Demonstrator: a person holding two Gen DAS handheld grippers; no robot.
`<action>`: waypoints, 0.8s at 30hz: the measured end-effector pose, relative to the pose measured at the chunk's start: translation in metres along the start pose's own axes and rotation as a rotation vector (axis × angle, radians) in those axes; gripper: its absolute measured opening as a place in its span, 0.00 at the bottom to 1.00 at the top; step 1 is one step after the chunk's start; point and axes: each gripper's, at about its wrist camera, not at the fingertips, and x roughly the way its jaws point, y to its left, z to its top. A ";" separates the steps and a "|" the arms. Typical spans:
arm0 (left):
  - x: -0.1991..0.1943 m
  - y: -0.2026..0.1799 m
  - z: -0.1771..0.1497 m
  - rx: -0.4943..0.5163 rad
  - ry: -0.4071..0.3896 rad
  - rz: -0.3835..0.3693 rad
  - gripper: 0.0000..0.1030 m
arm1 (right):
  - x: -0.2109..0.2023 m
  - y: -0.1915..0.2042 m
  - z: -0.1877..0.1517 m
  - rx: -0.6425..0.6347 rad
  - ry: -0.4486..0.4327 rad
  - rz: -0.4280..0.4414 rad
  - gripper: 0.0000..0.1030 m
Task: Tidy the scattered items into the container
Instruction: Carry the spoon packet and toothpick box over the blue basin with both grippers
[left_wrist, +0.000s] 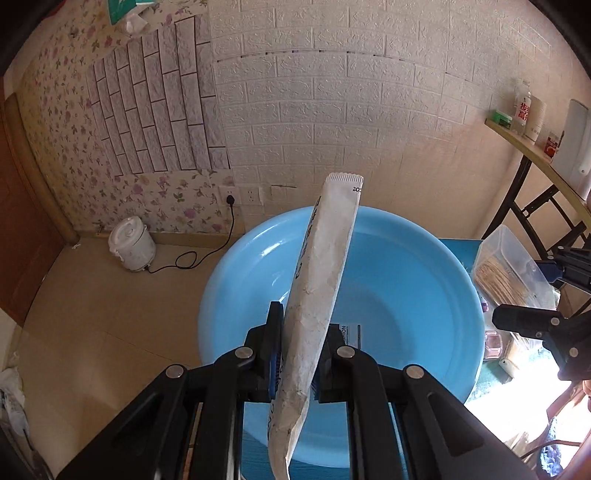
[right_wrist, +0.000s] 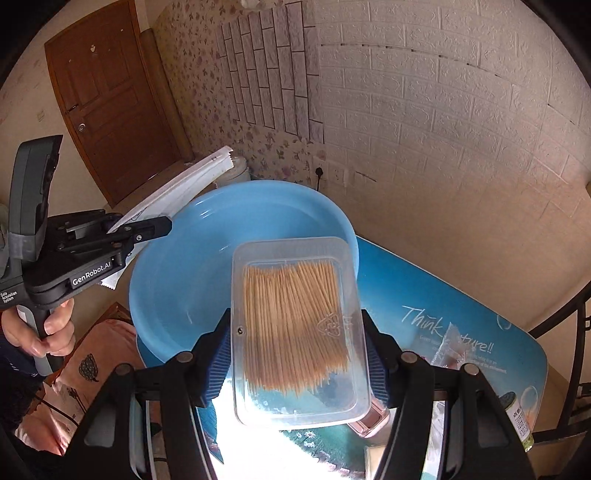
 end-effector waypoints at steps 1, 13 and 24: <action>0.004 0.000 0.000 0.003 0.010 0.005 0.11 | 0.005 0.002 0.002 0.002 0.008 0.006 0.62; 0.037 -0.001 -0.010 0.014 0.079 0.045 0.16 | 0.047 0.016 0.023 0.004 0.055 0.012 0.62; 0.022 0.011 -0.010 -0.033 0.029 0.046 0.90 | 0.062 0.016 0.029 -0.005 0.073 0.015 0.62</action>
